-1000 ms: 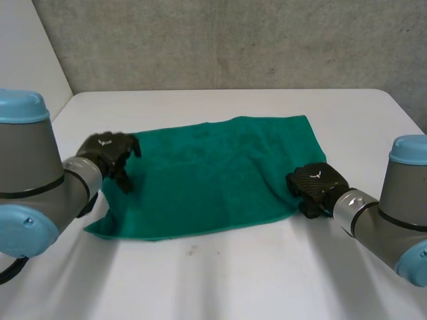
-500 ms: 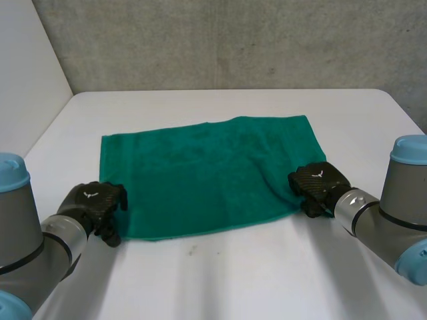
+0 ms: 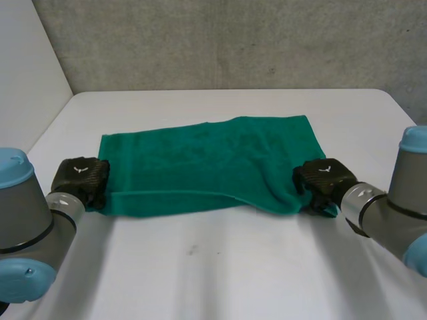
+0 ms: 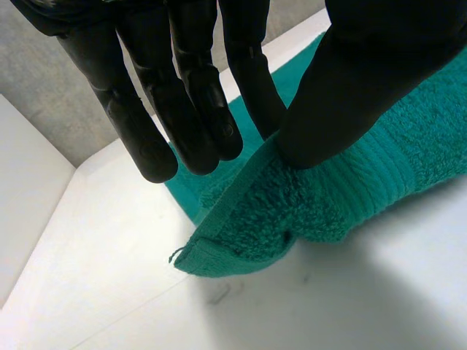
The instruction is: Fold the towel.
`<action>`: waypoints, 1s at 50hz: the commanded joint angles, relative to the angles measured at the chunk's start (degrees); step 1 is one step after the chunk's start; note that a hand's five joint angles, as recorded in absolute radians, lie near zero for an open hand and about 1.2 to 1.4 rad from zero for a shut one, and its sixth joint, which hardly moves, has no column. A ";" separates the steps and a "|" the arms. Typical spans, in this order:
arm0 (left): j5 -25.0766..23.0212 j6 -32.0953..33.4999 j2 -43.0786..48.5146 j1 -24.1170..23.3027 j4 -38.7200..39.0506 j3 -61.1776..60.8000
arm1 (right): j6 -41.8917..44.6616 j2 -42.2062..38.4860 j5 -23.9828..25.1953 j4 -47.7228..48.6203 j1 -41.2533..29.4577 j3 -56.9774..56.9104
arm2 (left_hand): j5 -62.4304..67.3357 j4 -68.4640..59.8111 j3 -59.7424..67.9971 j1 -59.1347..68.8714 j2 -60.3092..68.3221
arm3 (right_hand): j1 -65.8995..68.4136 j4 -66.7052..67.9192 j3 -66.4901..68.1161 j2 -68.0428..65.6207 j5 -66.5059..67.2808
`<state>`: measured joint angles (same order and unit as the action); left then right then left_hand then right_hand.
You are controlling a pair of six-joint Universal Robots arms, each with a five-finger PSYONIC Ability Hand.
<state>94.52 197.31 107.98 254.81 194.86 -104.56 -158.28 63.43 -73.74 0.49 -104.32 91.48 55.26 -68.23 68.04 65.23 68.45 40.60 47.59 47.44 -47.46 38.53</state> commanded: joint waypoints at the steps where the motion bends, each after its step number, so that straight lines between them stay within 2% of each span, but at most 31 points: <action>1: -0.04 0.00 -0.93 0.16 -0.35 -0.38 | -7.30 2.84 1.59 -6.11 5.09 -1.57 | 14.74 -11.77 11.96 14.77 11.55 | -9.99 -16.98 -16.83 16.85 -17.93; 3: -0.04 0.00 -1.36 0.25 -0.53 -0.38 | -8.27 3.63 2.55 -6.46 6.41 -1.22 | 14.74 -11.77 11.96 14.77 11.55 | -10.50 -17.49 -17.34 17.36 -18.43; 4: -0.04 0.00 -1.63 0.25 -0.62 -0.38 | -8.88 5.20 4.03 -6.46 9.46 0.70 | 14.74 -11.77 11.96 14.77 11.55 | -10.83 -17.82 -17.67 17.69 -18.76; 8: -0.04 0.00 -2.33 0.51 -0.70 -0.03 | -8.27 7.23 4.75 -5.24 11.86 4.74 | 14.74 -11.77 11.96 14.77 11.55 | -10.84 -17.83 -17.67 17.69 -18.77; 19: -0.39 -0.09 -2.77 0.51 -0.71 0.23 | -8.09 7.41 5.01 3.46 12.21 11.79 | 14.74 -11.77 11.96 14.77 11.55 | -7.31 -14.30 -14.15 14.16 -15.24; 28: -0.39 -0.26 -2.95 0.60 -0.62 0.32 | -8.27 -0.05 4.75 7.60 11.86 9.16 | 14.74 -11.77 11.96 14.77 11.55 | -1.59 -8.58 -8.43 8.45 -9.52; 37: -0.39 -0.35 -2.95 0.86 -0.62 0.58 | -8.88 -2.87 4.49 7.95 10.54 5.02 | 14.74 -11.77 11.96 14.77 11.55 | 2.62 -4.37 -4.22 4.24 -5.31; 41: -0.39 -0.44 -2.95 1.39 -0.62 0.58 | -9.15 -5.94 4.05 7.95 9.05 2.22 | 14.74 -11.77 11.96 14.77 11.55 | 8.49 1.50 1.65 -1.64 0.56; 44: -0.39 -0.35 -3.21 1.48 -0.71 0.58 | -9.15 -6.47 3.96 8.04 8.52 0.81 | 14.74 -11.77 11.96 14.77 11.55 | 23.76 16.77 16.92 -16.90 15.83; 46: -0.39 -0.44 -3.47 1.48 -0.62 0.58 | -9.24 -6.65 3.87 8.04 8.09 -0.33 | 14.74 -11.77 11.96 14.77 11.55 | 39.31 32.32 32.47 -32.45 31.38; 50: -0.39 -0.44 -3.74 1.74 -0.71 0.58 | -9.93 -8.05 3.00 8.04 6.60 -2.52 | 14.74 -11.77 11.96 14.77 11.55 | 39.40 32.41 32.56 -32.54 31.47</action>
<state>94.13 196.90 104.64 256.30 194.19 -103.97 -167.51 56.81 -69.83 8.53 -95.99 91.81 55.25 -68.48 68.25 65.23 68.58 56.60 67.22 66.92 -67.22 55.57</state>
